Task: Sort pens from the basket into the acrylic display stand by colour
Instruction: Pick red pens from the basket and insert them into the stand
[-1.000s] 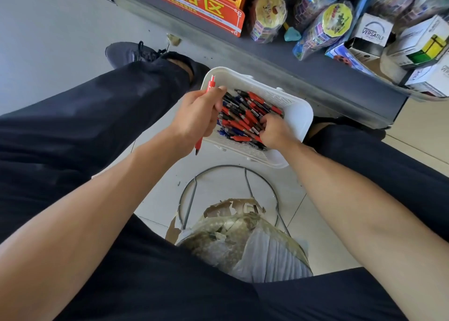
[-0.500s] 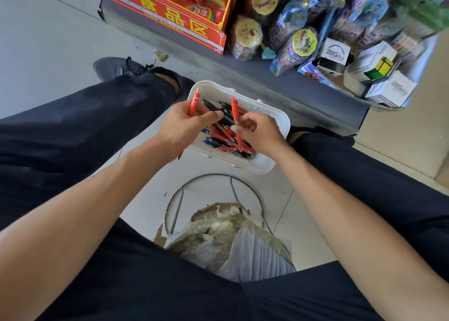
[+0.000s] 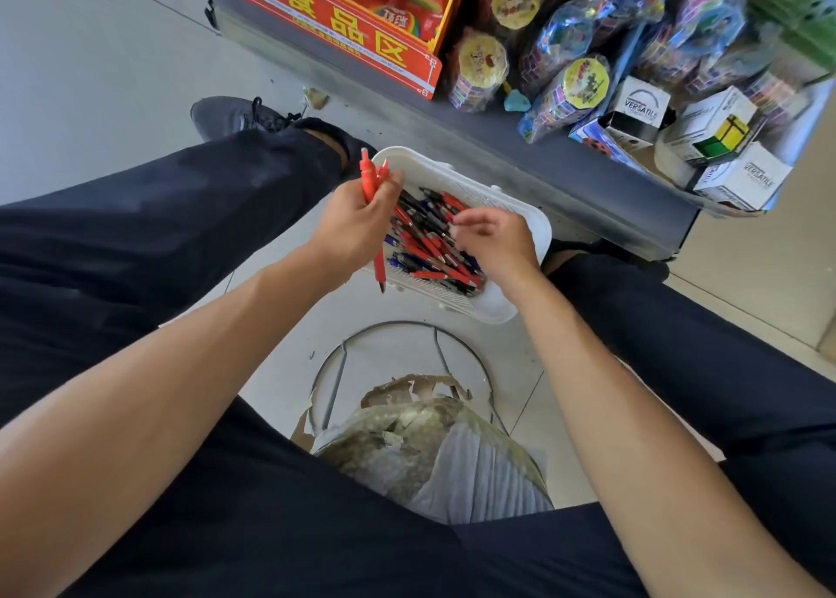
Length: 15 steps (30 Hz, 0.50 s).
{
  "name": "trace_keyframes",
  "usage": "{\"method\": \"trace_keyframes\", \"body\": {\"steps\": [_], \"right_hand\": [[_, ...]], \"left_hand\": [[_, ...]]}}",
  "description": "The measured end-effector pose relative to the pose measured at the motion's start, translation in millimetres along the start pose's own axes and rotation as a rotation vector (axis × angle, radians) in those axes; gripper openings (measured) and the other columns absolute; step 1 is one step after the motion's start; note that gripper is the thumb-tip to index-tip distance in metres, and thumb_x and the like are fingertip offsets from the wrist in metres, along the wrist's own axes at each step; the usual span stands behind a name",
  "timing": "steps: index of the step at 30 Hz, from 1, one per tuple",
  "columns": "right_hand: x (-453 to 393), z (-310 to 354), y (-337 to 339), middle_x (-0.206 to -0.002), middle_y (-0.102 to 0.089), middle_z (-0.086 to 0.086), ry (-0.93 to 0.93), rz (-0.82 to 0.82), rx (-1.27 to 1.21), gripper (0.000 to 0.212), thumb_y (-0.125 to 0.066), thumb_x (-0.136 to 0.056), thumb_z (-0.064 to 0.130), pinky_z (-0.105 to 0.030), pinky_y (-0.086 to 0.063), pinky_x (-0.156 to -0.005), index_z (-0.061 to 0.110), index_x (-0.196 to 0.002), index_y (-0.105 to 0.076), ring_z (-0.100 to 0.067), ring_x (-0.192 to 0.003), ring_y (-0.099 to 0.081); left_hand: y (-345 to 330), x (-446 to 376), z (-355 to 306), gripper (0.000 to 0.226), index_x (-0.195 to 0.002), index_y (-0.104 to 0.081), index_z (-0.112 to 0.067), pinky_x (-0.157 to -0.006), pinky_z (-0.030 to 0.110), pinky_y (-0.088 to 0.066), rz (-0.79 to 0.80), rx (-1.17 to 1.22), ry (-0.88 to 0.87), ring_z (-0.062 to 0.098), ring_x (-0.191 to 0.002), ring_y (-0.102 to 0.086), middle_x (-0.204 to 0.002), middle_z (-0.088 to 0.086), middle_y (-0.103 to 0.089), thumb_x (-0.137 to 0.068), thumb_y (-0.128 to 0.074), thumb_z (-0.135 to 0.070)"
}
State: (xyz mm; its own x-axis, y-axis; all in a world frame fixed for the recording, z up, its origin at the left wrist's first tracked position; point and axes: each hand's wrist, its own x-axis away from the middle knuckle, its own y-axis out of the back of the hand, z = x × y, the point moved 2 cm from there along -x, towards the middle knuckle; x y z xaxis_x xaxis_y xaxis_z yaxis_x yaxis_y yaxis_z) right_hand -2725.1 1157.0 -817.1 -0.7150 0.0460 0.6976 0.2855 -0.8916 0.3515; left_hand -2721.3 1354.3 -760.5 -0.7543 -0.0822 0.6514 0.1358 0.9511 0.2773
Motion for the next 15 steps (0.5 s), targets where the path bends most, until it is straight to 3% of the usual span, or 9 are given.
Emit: {"method": "trace_keyframes", "body": {"steps": [3,6,8,11,15], "right_hand": [[-9.5,-41.9,-10.1,-0.104,-0.071,0.006,-0.099,0.005,0.311,0.02,-0.063,-0.093,0.01,-0.034,-0.052,-0.102,0.021,-0.107,-0.074,-0.014,-0.104,-0.066],[-11.7,-64.1,-24.7,-0.122,-0.067,-0.005,-0.058,0.119,0.43,0.028,-0.06,-0.092,0.008,-0.034,-0.047,-0.103,0.015,-0.116,-0.071,-0.024,-0.117,-0.061],[-15.6,-68.8,-30.9,-0.132,-0.058,-0.009,-0.03,0.138,0.539,0.032,-0.06,-0.092,0.01,-0.034,-0.04,-0.106,0.014,-0.122,-0.069,-0.028,-0.124,-0.053],[-23.8,-75.1,-35.3,-0.141,-0.044,-0.012,-0.045,0.13,0.626,0.038,-0.058,-0.094,0.015,-0.039,-0.032,-0.113,0.018,-0.132,-0.063,-0.034,-0.132,-0.039],[-32.7,-82.7,-38.3,-0.139,-0.043,-0.015,-0.037,0.108,0.782,0.03,-0.058,-0.096,0.016,-0.043,-0.034,-0.113,0.011,-0.124,-0.066,-0.036,-0.13,-0.036]], "left_hand": [[-0.4,-2.3,2.9,0.046,-0.086,-0.062,-0.002,-0.06,0.021,-0.058,0.041,0.084,0.05,0.006,-0.052,-0.062,-0.065,0.001,-0.056,-0.106,-0.046,-0.04],[-2.1,-2.0,1.4,0.043,-0.071,-0.049,-0.014,-0.046,0.023,-0.042,0.096,0.12,0.076,0.006,-0.041,-0.043,-0.053,-0.006,-0.044,-0.106,-0.047,-0.039],[-2.0,-3.0,-1.4,0.046,-0.066,-0.045,-0.016,-0.044,0.021,-0.033,0.1,0.14,0.1,0.005,-0.039,-0.034,-0.049,-0.009,-0.039,-0.106,-0.047,-0.04],[0.4,-3.9,-7.1,0.053,-0.061,-0.039,-0.017,-0.043,0.018,-0.029,0.108,0.129,0.087,0.005,-0.04,-0.03,-0.05,-0.008,-0.034,-0.104,-0.046,-0.047],[0.7,-3.8,-6.2,0.054,-0.059,-0.037,-0.018,-0.042,0.019,-0.027,0.155,0.151,0.117,0.006,-0.04,-0.026,-0.048,-0.009,-0.032,-0.103,-0.047,-0.048]]}}
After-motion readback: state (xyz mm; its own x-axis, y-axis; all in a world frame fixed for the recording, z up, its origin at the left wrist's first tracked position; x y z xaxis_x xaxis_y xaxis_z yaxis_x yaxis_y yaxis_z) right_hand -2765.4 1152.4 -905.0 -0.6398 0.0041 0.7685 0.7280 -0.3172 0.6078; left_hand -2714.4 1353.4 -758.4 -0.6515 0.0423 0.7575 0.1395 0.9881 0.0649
